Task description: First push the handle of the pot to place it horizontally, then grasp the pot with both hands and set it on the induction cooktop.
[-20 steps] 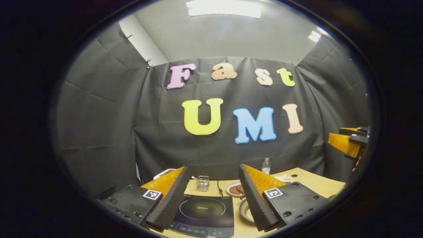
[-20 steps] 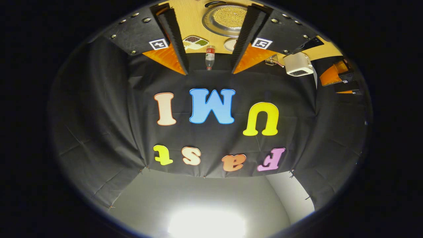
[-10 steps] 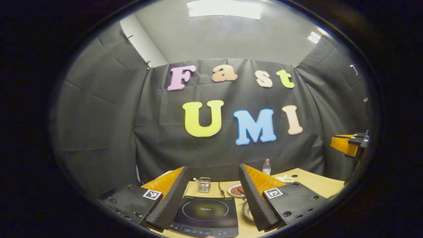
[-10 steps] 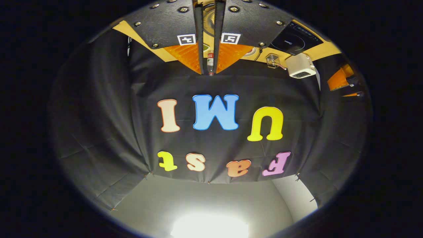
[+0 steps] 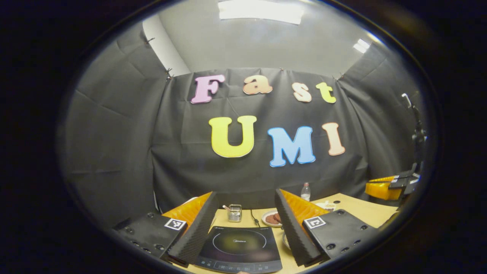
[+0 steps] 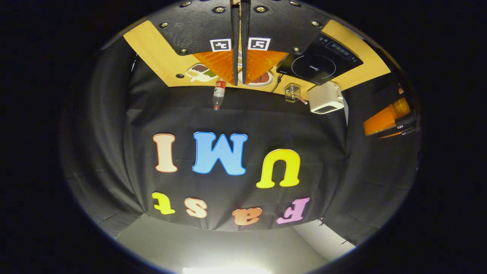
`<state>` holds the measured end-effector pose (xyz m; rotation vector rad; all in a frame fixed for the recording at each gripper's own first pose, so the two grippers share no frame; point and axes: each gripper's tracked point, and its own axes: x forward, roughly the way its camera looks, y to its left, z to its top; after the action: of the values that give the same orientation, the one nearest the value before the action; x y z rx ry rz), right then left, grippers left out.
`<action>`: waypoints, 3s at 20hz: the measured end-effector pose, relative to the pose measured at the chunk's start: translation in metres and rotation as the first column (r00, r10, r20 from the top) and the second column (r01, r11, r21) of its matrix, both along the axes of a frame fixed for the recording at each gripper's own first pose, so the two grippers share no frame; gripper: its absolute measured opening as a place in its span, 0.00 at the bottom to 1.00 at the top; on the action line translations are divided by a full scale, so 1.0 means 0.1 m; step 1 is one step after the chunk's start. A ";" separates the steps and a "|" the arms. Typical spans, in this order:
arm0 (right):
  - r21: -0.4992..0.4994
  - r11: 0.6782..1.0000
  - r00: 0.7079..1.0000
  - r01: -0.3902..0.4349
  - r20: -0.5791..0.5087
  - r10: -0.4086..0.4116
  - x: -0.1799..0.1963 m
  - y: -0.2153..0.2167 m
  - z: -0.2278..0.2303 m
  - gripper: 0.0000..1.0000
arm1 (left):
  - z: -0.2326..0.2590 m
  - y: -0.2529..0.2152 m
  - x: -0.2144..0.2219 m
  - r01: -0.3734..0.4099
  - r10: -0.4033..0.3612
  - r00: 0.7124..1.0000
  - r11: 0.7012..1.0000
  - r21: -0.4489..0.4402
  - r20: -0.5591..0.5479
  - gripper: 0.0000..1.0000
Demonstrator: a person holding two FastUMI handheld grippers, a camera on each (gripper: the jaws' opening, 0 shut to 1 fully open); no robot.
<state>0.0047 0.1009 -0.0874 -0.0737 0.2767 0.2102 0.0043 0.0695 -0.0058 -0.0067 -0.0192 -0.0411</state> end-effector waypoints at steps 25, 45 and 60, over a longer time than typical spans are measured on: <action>0.058 0.933 0.797 -0.356 -0.502 0.336 -0.46 -0.05 -1.94 0.02 | -0.36 -0.49 0.64 -0.061 0.063 0.993 0.998 0.023 -0.095 0.97; 0.045 0.921 0.684 -0.386 -0.656 0.319 -0.21 -0.70 -2.59 0.01 | -0.67 -1.00 0.95 -0.098 0.104 0.982 0.994 0.044 -0.160 0.94; 0.124 0.986 0.690 -0.110 -0.704 0.165 0.36 -1.13 -2.71 0.01 | -0.85 -1.12 0.99 -0.124 0.136 0.970 0.990 0.073 -0.203 0.97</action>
<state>0.0410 -0.0120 -0.3587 0.0672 1.0553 0.3986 0.1036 -0.0422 -0.0905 0.0497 0.1902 0.0908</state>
